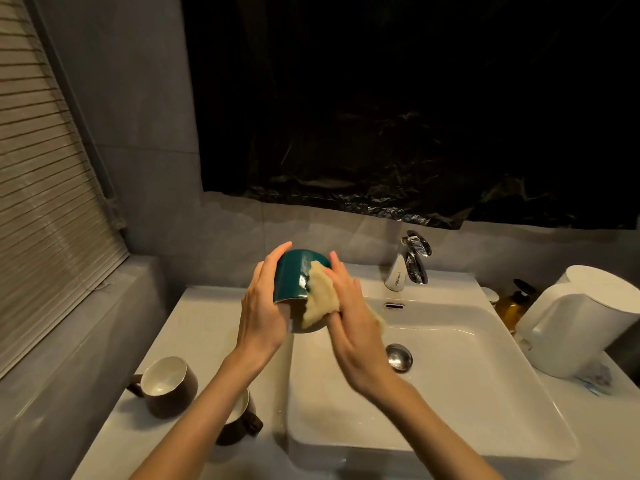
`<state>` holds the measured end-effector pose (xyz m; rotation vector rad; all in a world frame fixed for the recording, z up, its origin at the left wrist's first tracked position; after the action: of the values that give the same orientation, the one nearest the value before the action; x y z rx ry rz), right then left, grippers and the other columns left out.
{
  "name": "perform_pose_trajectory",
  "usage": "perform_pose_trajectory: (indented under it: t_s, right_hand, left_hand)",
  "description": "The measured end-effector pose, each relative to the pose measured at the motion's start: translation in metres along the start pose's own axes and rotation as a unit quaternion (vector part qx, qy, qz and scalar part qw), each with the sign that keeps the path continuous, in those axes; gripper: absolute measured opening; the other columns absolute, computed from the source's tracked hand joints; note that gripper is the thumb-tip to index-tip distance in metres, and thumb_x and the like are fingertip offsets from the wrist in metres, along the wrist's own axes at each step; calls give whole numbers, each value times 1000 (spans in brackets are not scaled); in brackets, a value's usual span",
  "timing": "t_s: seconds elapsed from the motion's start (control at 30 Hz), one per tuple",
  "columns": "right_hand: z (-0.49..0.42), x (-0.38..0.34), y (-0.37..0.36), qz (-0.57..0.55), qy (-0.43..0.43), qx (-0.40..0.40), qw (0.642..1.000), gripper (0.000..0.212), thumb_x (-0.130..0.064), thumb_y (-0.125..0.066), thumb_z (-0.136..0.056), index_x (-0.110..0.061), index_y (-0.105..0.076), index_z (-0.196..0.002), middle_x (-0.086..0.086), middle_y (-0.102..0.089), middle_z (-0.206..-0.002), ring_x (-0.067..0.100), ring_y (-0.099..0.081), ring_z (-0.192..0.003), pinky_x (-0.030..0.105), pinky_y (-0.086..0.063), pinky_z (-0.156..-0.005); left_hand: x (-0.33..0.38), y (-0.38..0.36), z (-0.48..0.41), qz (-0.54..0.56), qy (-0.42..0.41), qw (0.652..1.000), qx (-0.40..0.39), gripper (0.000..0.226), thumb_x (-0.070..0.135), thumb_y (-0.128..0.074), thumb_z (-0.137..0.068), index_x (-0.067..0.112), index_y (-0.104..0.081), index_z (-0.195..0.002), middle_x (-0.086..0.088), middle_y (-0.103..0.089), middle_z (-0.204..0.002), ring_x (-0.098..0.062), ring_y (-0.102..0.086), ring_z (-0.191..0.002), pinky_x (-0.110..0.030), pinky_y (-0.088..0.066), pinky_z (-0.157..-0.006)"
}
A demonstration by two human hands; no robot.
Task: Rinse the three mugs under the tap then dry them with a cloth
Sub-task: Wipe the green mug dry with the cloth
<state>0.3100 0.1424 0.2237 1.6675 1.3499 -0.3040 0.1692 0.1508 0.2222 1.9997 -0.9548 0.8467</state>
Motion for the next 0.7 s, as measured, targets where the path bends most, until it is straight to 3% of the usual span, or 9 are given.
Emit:
perform_pose_trajectory:
  t_s: [0.07,0.17,0.27,0.37,0.47,0.53,0.6,0.63,0.7]
  right_hand:
    - [3,-4,-8,38,33,-29,998,50,-29,-30,-100,-36,-21,-149,-15,-6,-160,9,-5,-148,48,-14,-119]
    - [-16,-1,-7,56,16,-43,997,52,-38,-28,-98,-42,-17,-149,-18,-2,-159,6,1,-147,45,-16,-119]
    - [-27,5,-9,-2,-35,-48,998,46,-33,-23,-103,-45,-14,-147,-26,-4,-156,-1,1,-146,44,-14,-120]
    - [-9,-1,-18,36,6,-64,997,47,-32,-17,-102,-42,-11,-148,-23,-2,-157,1,5,-146,42,-4,-121]
    - [-5,-4,-19,56,40,-73,995,52,-27,-23,-99,-44,-18,-148,-19,2,-159,4,7,-147,39,-4,-121]
    - [-22,1,-19,41,24,-66,997,50,-25,-27,-100,-49,-23,-144,-24,2,-158,4,6,-147,36,-9,-120]
    - [-38,17,-14,-96,-89,-32,991,38,-39,-28,-102,-57,-33,-136,-25,-14,-155,7,-16,-145,34,-27,-115]
    - [-39,30,-12,-171,-162,-21,972,33,-44,-30,-102,-53,-42,-132,-19,-34,-148,8,-36,-136,26,-41,-105]
    - [-31,52,-5,-186,-236,-15,954,34,-35,-31,-103,-24,-59,-120,-3,-62,-112,13,-57,-103,14,-49,-78]
  left_hand:
    - [-1,0,-1,-8,3,1000,-18,53,28,-58,-87,34,-40,-137,15,-48,-119,9,-49,-101,-3,-41,-76]
    - [-2,-1,0,-7,-1,999,-35,51,32,-54,-86,34,-41,-136,17,-48,-121,13,-48,-103,-5,-41,-80]
    - [-6,3,-4,-11,12,1000,-13,49,17,-53,-89,32,-43,-135,12,-50,-126,2,-48,-106,-11,-43,-86]
    - [-14,8,-10,-11,32,999,-6,51,21,-46,-83,30,-44,-134,8,-52,-127,-9,-50,-111,-22,-43,-89]
    - [-19,6,-11,-37,31,998,-36,52,8,-54,-89,29,-42,-135,6,-51,-127,-11,-50,-110,-21,-40,-84]
    - [-13,1,-8,-47,5,997,-54,55,6,-56,-87,31,-43,-134,8,-50,-128,-4,-48,-108,-14,-39,-83]
    - [-6,-4,-4,-27,-12,997,-67,49,20,-51,-86,36,-42,-132,12,-50,-128,3,-48,-108,-7,-37,-84]
    - [-5,-5,-3,-12,-5,997,-70,47,28,-48,-85,37,-42,-131,13,-50,-127,3,-49,-108,-9,-39,-86]
    - [-9,-5,-4,11,8,997,-75,47,33,-47,-85,41,-41,-130,13,-52,-125,-2,-51,-109,-20,-45,-88]
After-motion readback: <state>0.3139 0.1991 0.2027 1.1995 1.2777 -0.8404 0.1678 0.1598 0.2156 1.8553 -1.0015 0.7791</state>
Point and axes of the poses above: each hand's wrist, its own z-axis away from the middle knuckle, its own y-axis out of the back of the hand, x = y × z, the point moved 6 cm from there along -z, towards the middle knuckle
